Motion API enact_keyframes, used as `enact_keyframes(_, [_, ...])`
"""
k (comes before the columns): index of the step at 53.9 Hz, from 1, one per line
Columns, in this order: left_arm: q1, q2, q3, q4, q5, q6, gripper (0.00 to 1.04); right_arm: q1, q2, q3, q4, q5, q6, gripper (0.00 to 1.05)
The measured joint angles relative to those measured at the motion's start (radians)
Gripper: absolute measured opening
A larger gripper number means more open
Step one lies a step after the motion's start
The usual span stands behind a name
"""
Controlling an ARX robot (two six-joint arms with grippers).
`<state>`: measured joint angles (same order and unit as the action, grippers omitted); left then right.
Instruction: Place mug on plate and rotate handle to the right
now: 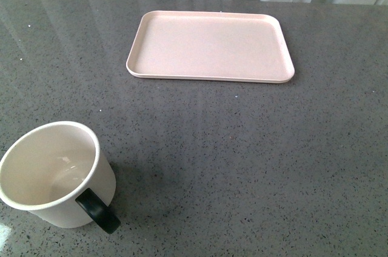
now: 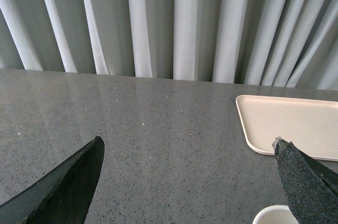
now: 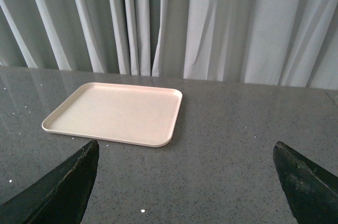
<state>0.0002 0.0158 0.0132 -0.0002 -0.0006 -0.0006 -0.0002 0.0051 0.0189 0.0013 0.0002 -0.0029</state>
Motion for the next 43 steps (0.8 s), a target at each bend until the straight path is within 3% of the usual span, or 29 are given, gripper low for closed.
enact_keyframes(37, [0.000, 0.000, 0.000, 0.000, 0.000, 0.000, 0.96, 0.000, 0.000, 0.000, 0.000, 0.000, 0.000, 0.96])
enact_keyframes(40, [0.017, 0.034, 0.027, -0.077, 0.072, -0.002, 0.96, 0.000, 0.000, 0.000, 0.000, 0.000, 0.000, 0.96])
enact_keyframes(43, [0.029, 0.148, 0.113, -0.267, 0.187, -0.010, 0.96, 0.000, 0.000, 0.000, 0.000, 0.000, 0.000, 0.96])
